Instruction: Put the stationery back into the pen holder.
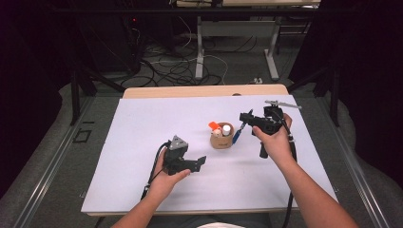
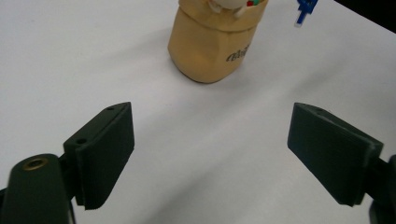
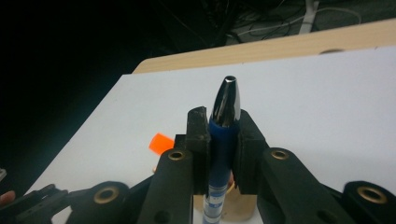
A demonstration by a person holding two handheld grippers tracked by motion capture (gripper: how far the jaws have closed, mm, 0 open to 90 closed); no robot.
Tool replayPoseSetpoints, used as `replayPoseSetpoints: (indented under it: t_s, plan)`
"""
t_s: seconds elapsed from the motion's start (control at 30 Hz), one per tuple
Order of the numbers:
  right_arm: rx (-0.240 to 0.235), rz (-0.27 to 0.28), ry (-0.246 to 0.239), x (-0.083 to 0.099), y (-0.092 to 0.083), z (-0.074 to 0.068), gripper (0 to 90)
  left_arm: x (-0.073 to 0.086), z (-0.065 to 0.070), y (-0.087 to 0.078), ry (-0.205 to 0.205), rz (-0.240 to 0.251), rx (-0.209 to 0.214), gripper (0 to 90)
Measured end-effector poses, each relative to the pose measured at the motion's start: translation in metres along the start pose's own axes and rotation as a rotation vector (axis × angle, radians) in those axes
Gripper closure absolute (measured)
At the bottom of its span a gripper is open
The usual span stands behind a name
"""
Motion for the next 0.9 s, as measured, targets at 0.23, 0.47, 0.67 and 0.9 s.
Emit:
replayPoseSetpoints:
  t_s: [0.23,0.47,0.67,0.9]
  plan:
    - [0.047,0.053,-0.055,-0.014,0.007,-0.001,79.4,0.0,-0.005,0.0,-0.027,0.009,-0.01,4.6]
    - [0.074,0.079,-0.072,-0.022,0.013,-0.002,79.4,-0.001,-0.006,-0.002,-0.037,0.014,-0.012,0.6]
    - [0.076,0.085,-0.081,-0.025,0.018,-0.003,79.4,-0.001,-0.008,-0.003,-0.043,0.026,-0.012,0.6]
    - [0.093,0.088,-0.094,-0.027,0.03,-0.006,79.4,-0.001,-0.01,-0.004,-0.042,0.025,-0.025,0.6]
Point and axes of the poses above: each handheld gripper's, and its own axes: y roughly forward along the jaws, x roughly out of its underside, z roughly to its right, the point moved 1 cm from there along y, roughly forward along the jaws, and after that the axes turned 2 degrees about x, right-handed, at the moved point
